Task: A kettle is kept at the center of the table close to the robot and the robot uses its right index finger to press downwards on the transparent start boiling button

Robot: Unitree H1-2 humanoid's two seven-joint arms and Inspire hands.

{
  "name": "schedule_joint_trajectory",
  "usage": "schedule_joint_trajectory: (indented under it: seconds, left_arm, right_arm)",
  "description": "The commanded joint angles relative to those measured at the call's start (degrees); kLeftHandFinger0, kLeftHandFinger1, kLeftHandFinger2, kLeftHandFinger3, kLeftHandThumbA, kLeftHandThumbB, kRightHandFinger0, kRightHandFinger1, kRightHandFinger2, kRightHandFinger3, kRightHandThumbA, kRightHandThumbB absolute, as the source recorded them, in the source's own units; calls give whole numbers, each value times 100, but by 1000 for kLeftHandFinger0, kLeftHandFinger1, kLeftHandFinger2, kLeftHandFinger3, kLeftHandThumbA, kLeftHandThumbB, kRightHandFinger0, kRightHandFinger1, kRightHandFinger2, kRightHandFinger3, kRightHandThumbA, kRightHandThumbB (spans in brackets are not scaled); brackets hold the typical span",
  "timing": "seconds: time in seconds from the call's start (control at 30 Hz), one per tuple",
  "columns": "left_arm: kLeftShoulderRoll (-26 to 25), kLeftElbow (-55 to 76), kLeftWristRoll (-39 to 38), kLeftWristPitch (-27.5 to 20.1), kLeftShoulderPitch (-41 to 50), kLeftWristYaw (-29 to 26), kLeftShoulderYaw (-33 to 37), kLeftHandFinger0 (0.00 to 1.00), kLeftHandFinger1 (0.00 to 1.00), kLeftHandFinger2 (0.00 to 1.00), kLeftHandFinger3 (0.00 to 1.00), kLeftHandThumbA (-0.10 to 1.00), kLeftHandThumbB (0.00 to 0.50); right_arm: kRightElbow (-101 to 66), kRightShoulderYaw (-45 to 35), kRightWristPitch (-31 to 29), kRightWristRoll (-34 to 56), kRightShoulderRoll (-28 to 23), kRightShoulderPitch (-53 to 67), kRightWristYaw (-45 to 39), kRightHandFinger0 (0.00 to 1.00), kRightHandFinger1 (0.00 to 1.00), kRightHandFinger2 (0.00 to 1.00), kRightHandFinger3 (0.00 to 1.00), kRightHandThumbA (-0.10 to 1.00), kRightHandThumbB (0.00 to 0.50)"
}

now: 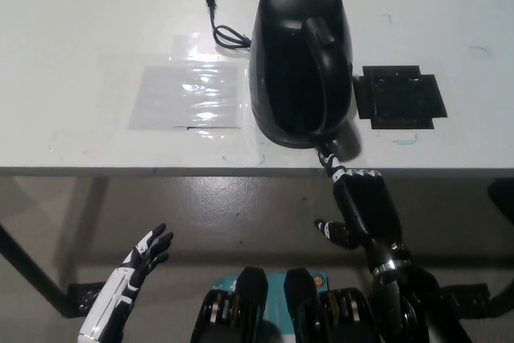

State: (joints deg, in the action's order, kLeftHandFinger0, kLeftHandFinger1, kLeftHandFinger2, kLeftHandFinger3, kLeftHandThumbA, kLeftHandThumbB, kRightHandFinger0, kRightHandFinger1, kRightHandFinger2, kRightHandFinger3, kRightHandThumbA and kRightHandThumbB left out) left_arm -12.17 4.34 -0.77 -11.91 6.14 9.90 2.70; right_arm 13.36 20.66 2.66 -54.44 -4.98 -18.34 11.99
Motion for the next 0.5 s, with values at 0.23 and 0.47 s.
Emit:
schedule_joint_trajectory:
  seconds: [0.23,0.47]
  left_arm:
    - [-59,223,-20,-150,-52,77,-12,1000,1000,1000,1000,1000,403]
    - [-53,178,-12,-224,-61,73,-19,1000,1000,1000,1000,1000,396]
  right_arm:
    - [156,-37,59,70,-30,-268,178,0,0,0,1000,1000,295]
    - [314,-46,76,66,-60,-313,213,0,0,0,1000,1000,300]
